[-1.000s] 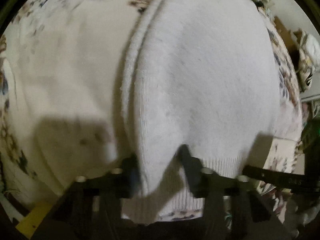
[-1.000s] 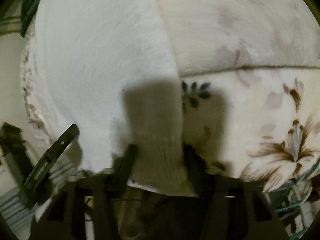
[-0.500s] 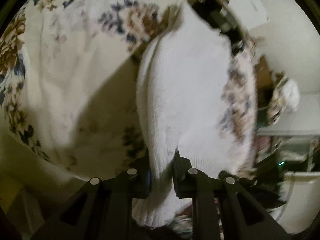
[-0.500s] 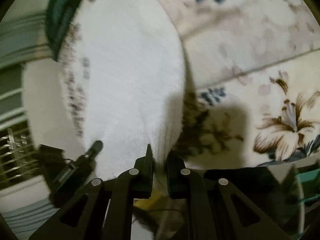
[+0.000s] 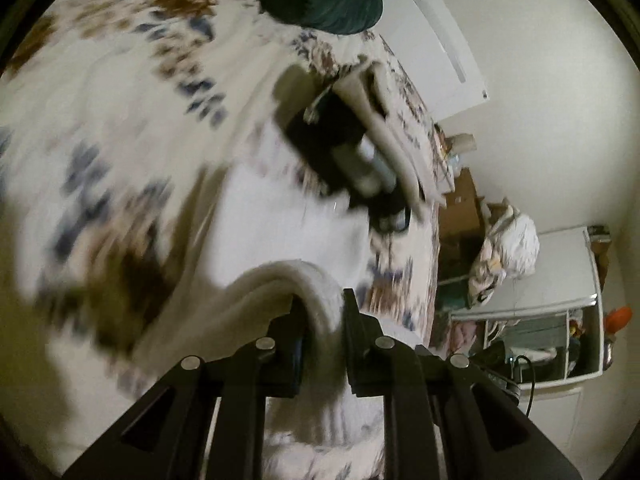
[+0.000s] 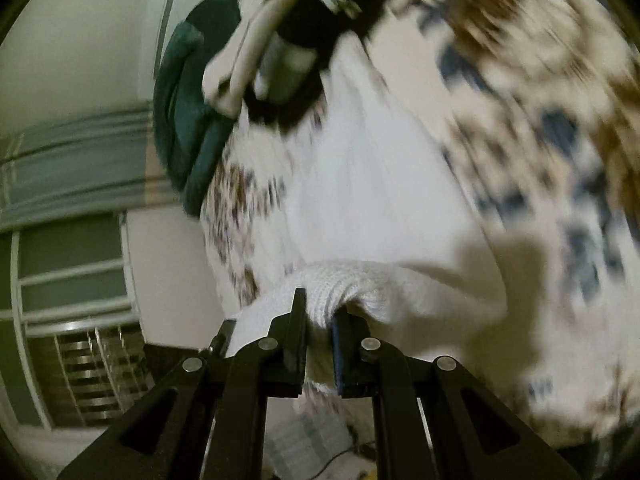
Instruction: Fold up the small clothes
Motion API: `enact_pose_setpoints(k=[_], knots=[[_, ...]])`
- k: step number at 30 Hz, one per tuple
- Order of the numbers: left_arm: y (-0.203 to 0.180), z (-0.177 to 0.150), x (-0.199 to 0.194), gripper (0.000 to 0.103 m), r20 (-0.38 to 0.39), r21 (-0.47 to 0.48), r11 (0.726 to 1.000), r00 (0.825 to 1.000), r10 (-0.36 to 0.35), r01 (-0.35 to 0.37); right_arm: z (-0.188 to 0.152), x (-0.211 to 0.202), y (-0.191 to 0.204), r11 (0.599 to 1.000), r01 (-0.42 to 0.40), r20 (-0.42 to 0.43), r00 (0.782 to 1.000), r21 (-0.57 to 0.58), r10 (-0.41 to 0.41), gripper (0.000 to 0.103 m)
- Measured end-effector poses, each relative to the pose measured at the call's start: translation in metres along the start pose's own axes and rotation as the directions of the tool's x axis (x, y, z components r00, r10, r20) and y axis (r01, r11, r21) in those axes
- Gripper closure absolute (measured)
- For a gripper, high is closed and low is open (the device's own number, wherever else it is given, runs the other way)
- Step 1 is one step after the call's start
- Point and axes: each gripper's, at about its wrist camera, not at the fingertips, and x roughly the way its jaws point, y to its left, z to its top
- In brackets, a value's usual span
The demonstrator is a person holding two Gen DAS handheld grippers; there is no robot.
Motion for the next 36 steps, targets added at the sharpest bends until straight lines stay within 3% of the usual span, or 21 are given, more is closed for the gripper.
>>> enact_pose_setpoints(k=[5, 7, 8, 10, 11, 15, 20, 21, 22, 23, 25, 29, 32, 34, 36], knots=[[0.010, 0.093, 0.058, 0.080, 0.005, -0.027, 1.000, 1.000, -0.016, 0.016, 0.107, 0.058, 0.027, 0.995, 0.093, 0.047, 0.994, 0.036, -0.095, 0.086], [0.017, 0.114, 0.065, 0.067, 0.014, -0.044, 0.999, 1.000, -0.021, 0.022, 0.127, 0.068, 0.025, 0.992, 0.115, 0.040, 0.992, 0.044, -0.117, 0.079], [0.022, 0.121, 0.064, 0.055, 0.022, -0.050, 0.999, 1.000, -0.021, 0.022, 0.134, 0.069, 0.024, 0.993, 0.111, 0.044, 0.993, 0.037, -0.113, 0.076], [0.030, 0.124, 0.058, 0.048, 0.038, -0.025, 1.000, 0.999, -0.005, 0.006, 0.136, 0.062, 0.020, 0.989, 0.147, 0.059, 0.987, -0.002, -0.147, 0.047], [0.031, 0.121, 0.057, 0.047, 0.033, -0.001, 1.000, 0.999, 0.021, -0.021, 0.133, 0.057, 0.017, 0.987, 0.160, 0.075, 0.985, -0.023, -0.158, 0.042], [0.033, 0.105, 0.078, 0.047, -0.046, 0.118, 0.986, 0.991, 0.123, -0.117, 0.123, 0.054, -0.003, 0.972, 0.225, 0.069, 0.973, -0.075, -0.220, 0.040], [0.016, 0.091, 0.140, 0.050, -0.118, 0.300, 0.934, 0.964, 0.238, -0.194, 0.123, 0.083, -0.018, 0.956, 0.260, 0.009, 0.965, -0.132, -0.262, 0.040], [0.012, 0.090, 0.154, 0.080, -0.115, 0.346, 0.913, 0.955, 0.272, -0.218, 0.125, 0.092, -0.017, 0.948, 0.279, 0.004, 0.960, -0.152, -0.281, 0.047], [0.010, 0.088, 0.159, 0.098, -0.106, 0.369, 0.898, 0.949, 0.297, -0.240, 0.125, 0.098, -0.013, 0.933, 0.313, 0.015, 0.949, -0.178, -0.315, 0.079], [0.007, 0.087, 0.159, 0.097, -0.090, 0.388, 0.885, 0.945, 0.314, -0.258, 0.125, 0.100, -0.009, 0.920, 0.338, 0.026, 0.940, -0.196, -0.340, 0.095], [-0.001, 0.087, 0.136, 0.097, -0.021, 0.393, 0.885, 0.959, 0.281, -0.251, 0.122, 0.096, 0.006, 0.905, 0.351, 0.071, 0.936, -0.242, -0.344, 0.094], [0.008, 0.102, 0.103, 0.097, 0.019, 0.317, 0.922, 0.973, 0.228, -0.222, 0.125, 0.086, 0.028, 0.891, 0.358, 0.150, 0.933, -0.279, -0.328, 0.095], [0.032, 0.116, 0.120, 0.097, -0.025, 0.236, 0.945, 0.970, 0.241, -0.228, 0.140, 0.100, 0.021, 0.888, 0.394, 0.142, 0.918, -0.236, -0.370, 0.096], [0.047, 0.121, 0.143, 0.097, -0.076, 0.217, 0.946, 0.962, 0.262, -0.240, 0.150, 0.117, 0.012, 0.856, 0.466, 0.127, 0.885, -0.226, -0.448, 0.096], [0.054, 0.122, 0.152, 0.093, -0.124, 0.195, 0.955, 0.961, 0.248, -0.221, 0.157, 0.128, 0.002, 0.842, 0.498, 0.102, 0.867, -0.207, -0.488, 0.095]])
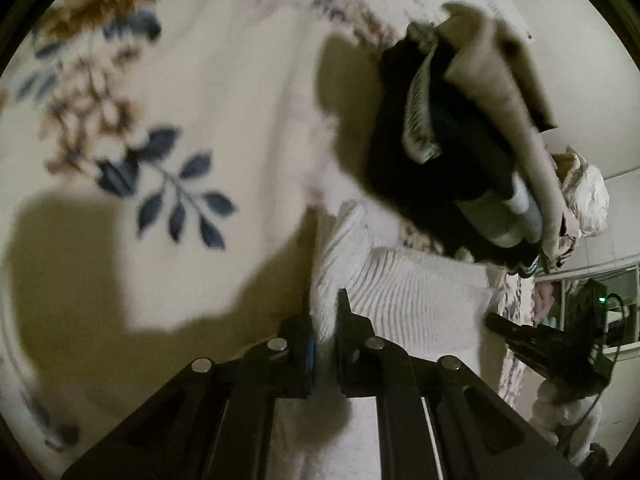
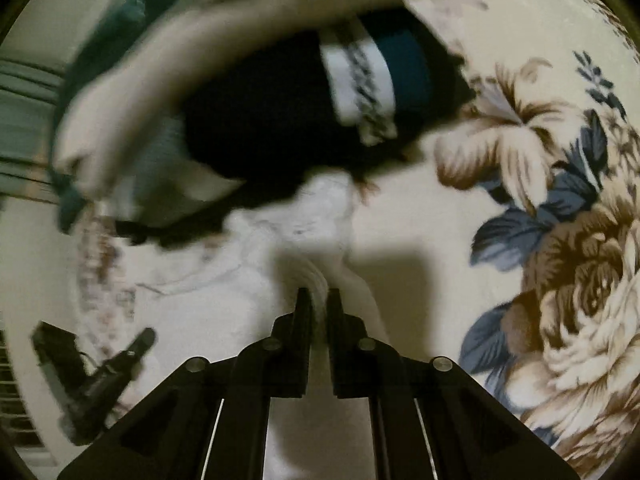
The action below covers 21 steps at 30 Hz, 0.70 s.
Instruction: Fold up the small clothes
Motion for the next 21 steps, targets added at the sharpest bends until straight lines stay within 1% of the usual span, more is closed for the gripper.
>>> enact_pose_setpoints(k=[1, 2, 3, 4, 5, 6, 7, 8, 9, 10, 11, 13, 14, 15, 16, 17, 18, 19, 20, 21], knots=[[0.002, 0.000, -0.003, 0.093, -0.010, -0.013, 1.000, 1.000, -0.027, 0.027, 0.001, 0.002, -0.002, 1.000, -0.003, -0.026, 1.000, 0.002, 0.004, 0.094], [0.002, -0.002, -0.009, 0.089, -0.009, -0.019, 0.999, 0.999, -0.050, 0.050, 0.002, 0.000, -0.003, 1.000, -0.013, -0.042, 0.999, 0.009, 0.013, 0.094], [0.003, -0.004, -0.018, 0.078, -0.008, -0.030, 0.998, 0.998, -0.062, 0.062, 0.001, -0.006, -0.007, 0.999, -0.043, -0.052, 0.998, 0.023, 0.044, 0.090], [0.003, -0.007, -0.028, 0.075, -0.001, -0.036, 0.997, 0.998, -0.071, 0.070, -0.002, -0.013, -0.009, 0.998, -0.064, -0.055, 0.996, 0.027, 0.066, 0.083], [0.004, -0.012, -0.037, 0.069, 0.011, -0.038, 0.996, 0.996, -0.083, 0.083, -0.005, -0.022, -0.013, 0.996, -0.084, -0.056, 0.995, 0.027, 0.085, 0.078], [0.004, -0.018, -0.045, 0.062, 0.021, -0.038, 0.995, 0.996, -0.091, 0.092, -0.012, -0.033, -0.019, 0.994, -0.102, -0.053, 0.993, 0.025, 0.103, 0.069], [0.004, -0.029, -0.057, 0.060, 0.037, -0.031, 0.995, 0.995, -0.091, 0.092, -0.018, -0.041, -0.024, 0.992, -0.123, -0.054, 0.991, 0.028, 0.124, 0.062], [0.001, -0.039, -0.063, 0.057, 0.043, -0.021, 0.996, 0.996, -0.084, 0.085, -0.026, -0.047, -0.029, 0.988, -0.152, -0.066, 0.986, 0.033, 0.154, 0.060], [0.001, -0.048, -0.067, 0.056, 0.042, -0.011, 0.997, 0.996, -0.078, 0.078, -0.039, -0.052, -0.036, 0.984, -0.176, -0.088, 0.980, 0.039, 0.179, 0.056], [0.000, -0.063, -0.070, 0.056, 0.031, 0.002, 0.998, 0.998, -0.063, 0.063, -0.049, -0.054, -0.041, 0.981, -0.189, -0.103, 0.976, 0.042, 0.192, 0.055], [0.002, -0.070, -0.069, 0.056, 0.020, 0.004, 0.999, 0.998, -0.052, 0.052, -0.060, -0.054, -0.044, 0.979, -0.200, -0.119, 0.972, 0.043, 0.204, 0.055], [0.007, -0.088, -0.062, 0.056, -0.010, -0.006, 0.999, 0.999, -0.034, 0.034, -0.083, -0.046, -0.051, 0.972, -0.229, -0.172, 0.957, 0.055, 0.235, 0.053], [0.009, -0.099, -0.055, 0.058, -0.030, -0.024, 0.999, 0.999, -0.028, 0.027, -0.092, -0.040, -0.054, 0.970, -0.237, -0.192, 0.950, 0.062, 0.245, 0.052], [0.010, -0.107, -0.052, 0.061, -0.031, -0.037, 0.999, 0.999, -0.031, 0.030, -0.101, -0.031, -0.058, 0.969, -0.235, -0.214, 0.946, 0.071, 0.245, 0.052], [0.008, -0.113, -0.052, 0.068, -0.007, -0.044, 0.998, 0.999, -0.034, 0.034, -0.107, -0.024, -0.059, 0.969, -0.235, -0.228, 0.942, 0.078, 0.246, 0.052], [0.004, -0.116, -0.054, 0.083, 0.019, -0.041, 0.999, 1.000, -0.022, 0.023, -0.112, -0.017, -0.061, 0.969, -0.230, -0.240, 0.939, 0.088, 0.245, 0.053], [0.001, -0.117, -0.056, 0.088, 0.034, -0.045, 0.999, 0.999, -0.017, 0.018, -0.116, -0.016, -0.062, 0.967, -0.236, -0.226, 0.941, 0.093, 0.251, 0.067], [0.000, -0.118, -0.063, 0.089, 0.064, -0.057, 0.998, 0.998, -0.018, 0.021, -0.120, -0.017, -0.058, 0.967, -0.240, -0.211, 0.944, 0.082, 0.252, 0.088], [-0.001, -0.118, -0.069, 0.090, 0.088, -0.067, 0.997, 0.996, -0.018, 0.024, -0.122, -0.024, -0.054, 0.972, -0.231, -0.189, 0.953, 0.054, 0.237, 0.089], [0.000, -0.118, -0.073, 0.093, 0.099, -0.078, 0.997, 0.995, -0.018, 0.026, -0.123, -0.030, -0.054, 0.976, -0.213, -0.164, 0.962, 0.046, 0.218, 0.093]])
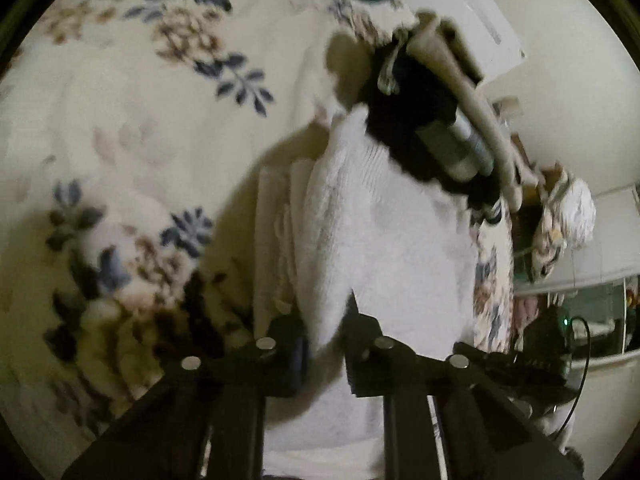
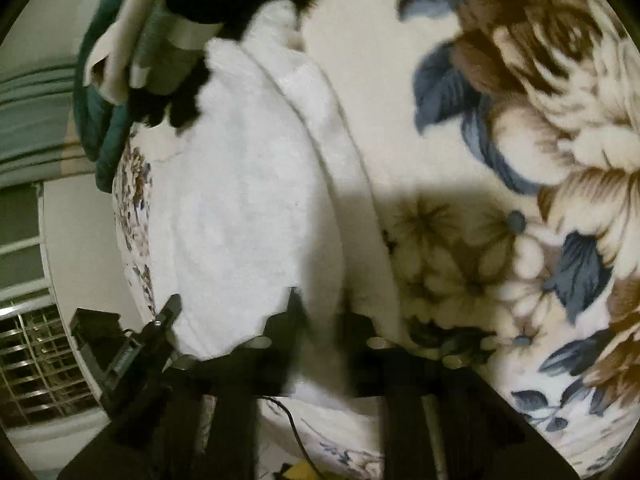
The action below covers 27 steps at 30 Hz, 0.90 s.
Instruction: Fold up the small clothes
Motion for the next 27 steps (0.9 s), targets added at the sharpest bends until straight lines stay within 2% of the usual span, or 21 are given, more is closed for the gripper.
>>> enact_pose_setpoints(k=[1, 3, 4, 7, 8, 10, 11, 12, 13, 16, 18, 20, 21, 22, 23, 24, 25, 27], knots=[[0.004, -0.001, -0.005, 0.098, 0.015, -0.017, 1.000, 1.000, 0.003, -0.003, -0.001, -0.008, -0.001, 1.000, 0.022, 0.032, 0.999, 0.010, -0.023, 0.095], [0.017, -0.002, -0.001, 0.097, -0.010, -0.042, 0.999, 1.000, 0.001, -0.001, 0.001, -0.018, -0.012, 0.997, 0.067, 0.066, 0.995, 0.039, -0.070, 0.096], [0.026, -0.004, 0.003, 0.098, -0.023, -0.057, 0.998, 0.999, 0.031, -0.032, 0.003, -0.014, -0.019, 0.996, 0.068, 0.044, 0.997, 0.052, -0.070, 0.097], [0.026, 0.000, 0.008, 0.093, -0.089, -0.073, 0.997, 0.996, -0.021, 0.015, 0.005, 0.000, -0.025, 0.997, 0.063, -0.046, 0.997, 0.055, -0.061, 0.094], [0.019, 0.005, 0.005, 0.085, -0.101, -0.061, 0.998, 0.995, -0.025, 0.019, 0.008, -0.001, -0.020, 0.997, 0.069, -0.056, 0.996, 0.034, -0.067, 0.094], [0.003, 0.020, -0.001, 0.068, -0.085, -0.018, 0.999, 0.996, -0.035, 0.034, 0.018, -0.008, -0.011, 0.998, 0.070, -0.037, 0.997, 0.009, -0.069, 0.082], [-0.004, 0.029, -0.003, 0.053, -0.060, 0.006, 0.999, 0.998, -0.036, 0.037, 0.024, -0.012, -0.006, 0.998, 0.069, -0.015, 0.998, 0.002, -0.069, 0.077], [-0.008, 0.034, -0.003, 0.046, -0.042, 0.027, 0.999, 0.999, -0.031, 0.032, 0.038, -0.019, 0.000, 0.998, 0.062, 0.021, 0.998, -0.012, -0.061, 0.067], [-0.014, 0.047, 0.002, 0.046, -0.012, 0.060, 0.998, 1.000, -0.014, 0.015, 0.048, -0.023, 0.003, 0.998, 0.054, 0.038, 0.998, -0.024, -0.053, 0.061], [-0.026, 0.080, 0.035, 0.046, -0.017, 0.108, 0.994, 1.000, 0.010, -0.008, 0.085, -0.016, 0.021, 0.997, 0.047, 0.071, 0.997, -0.066, -0.042, 0.060], [-0.037, 0.097, 0.064, 0.046, -0.042, 0.159, 0.986, 0.997, 0.062, -0.055, 0.112, -0.004, 0.039, 0.989, 0.091, 0.086, 0.993, -0.119, -0.081, 0.060], [-0.044, 0.106, 0.085, 0.049, -0.065, 0.212, 0.974, 0.993, 0.098, -0.082, 0.131, 0.008, 0.051, 0.977, 0.136, 0.092, 0.988, -0.163, -0.122, 0.060], [-0.048, 0.109, 0.093, 0.074, -0.071, 0.238, 0.967, 0.991, 0.114, -0.095, 0.138, 0.014, 0.058, 0.971, 0.145, 0.087, 0.988, -0.189, -0.130, 0.060], [-0.053, 0.111, 0.100, 0.094, -0.078, 0.268, 0.959, 0.990, 0.117, -0.093, 0.142, 0.018, 0.064, 0.965, 0.158, 0.087, 0.986, -0.208, -0.142, 0.060], [-0.058, 0.111, 0.105, 0.095, -0.083, 0.297, 0.949, 0.988, 0.134, -0.104, 0.145, 0.024, 0.074, 0.956, 0.186, 0.093, 0.981, -0.229, -0.168, 0.061], [-0.060, 0.111, 0.104, 0.095, -0.072, 0.310, 0.944, 0.987, 0.140, -0.111, 0.146, 0.027, 0.081, 0.941, 0.215, 0.110, 0.975, -0.260, -0.192, 0.077], [-0.061, 0.111, 0.101, 0.095, -0.060, 0.312, 0.944, 0.990, 0.128, -0.103, 0.144, 0.029, 0.087, 0.925, 0.249, 0.132, 0.967, -0.289, -0.219, 0.086], [-0.053, 0.115, 0.085, 0.096, -0.031, 0.273, 0.958, 0.995, 0.095, -0.083, 0.139, 0.022, 0.090, 0.917, 0.293, 0.189, 0.950, -0.271, -0.247, 0.090]])
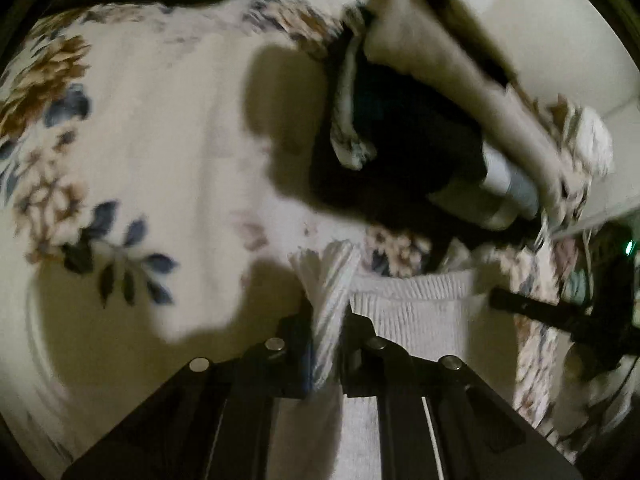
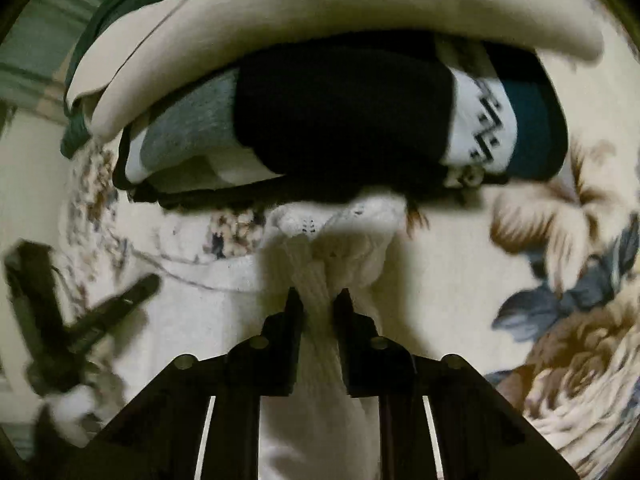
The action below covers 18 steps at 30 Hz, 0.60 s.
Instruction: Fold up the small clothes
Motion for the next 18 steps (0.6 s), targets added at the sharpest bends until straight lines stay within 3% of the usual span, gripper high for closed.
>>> enact_pose_setpoints(k=[4, 7, 10, 14, 17, 18], knots=[[0.026, 0.000, -0.011, 0.096, 0.022, -0.103, 0.992, 0.997, -0.071, 0.073, -0.003, -0.016, -0.018, 0.994, -0.004, 0.052, 0.999, 0.109, -0.002, 0.093], [0.041, -0.005, -0.001, 0.096, 0.002, -0.158, 0.984, 0.997, -0.077, 0.077, 0.001, -0.007, -0.025, 0.987, -0.005, 0.024, 1.000, 0.160, 0.001, 0.094], [0.060, -0.008, 0.022, 0.095, -0.032, -0.238, 0.965, 0.992, -0.119, 0.108, 0.009, 0.013, -0.025, 0.989, 0.043, -0.013, 0.999, 0.141, -0.041, 0.094], [0.065, -0.008, 0.021, 0.088, -0.048, -0.285, 0.943, 0.980, -0.193, 0.172, 0.017, 0.018, -0.025, 0.990, 0.011, -0.069, 0.998, 0.143, -0.001, 0.091], [0.059, -0.012, -0.005, 0.066, -0.033, -0.267, 0.944, 0.977, -0.210, 0.194, 0.014, 0.003, -0.039, 0.983, -0.073, -0.086, 0.992, 0.168, 0.089, 0.066], [0.059, -0.015, -0.014, 0.054, -0.024, -0.266, 0.940, 0.974, -0.226, 0.212, 0.010, -0.007, -0.046, 0.980, -0.103, -0.079, 0.990, 0.171, 0.117, 0.052]])
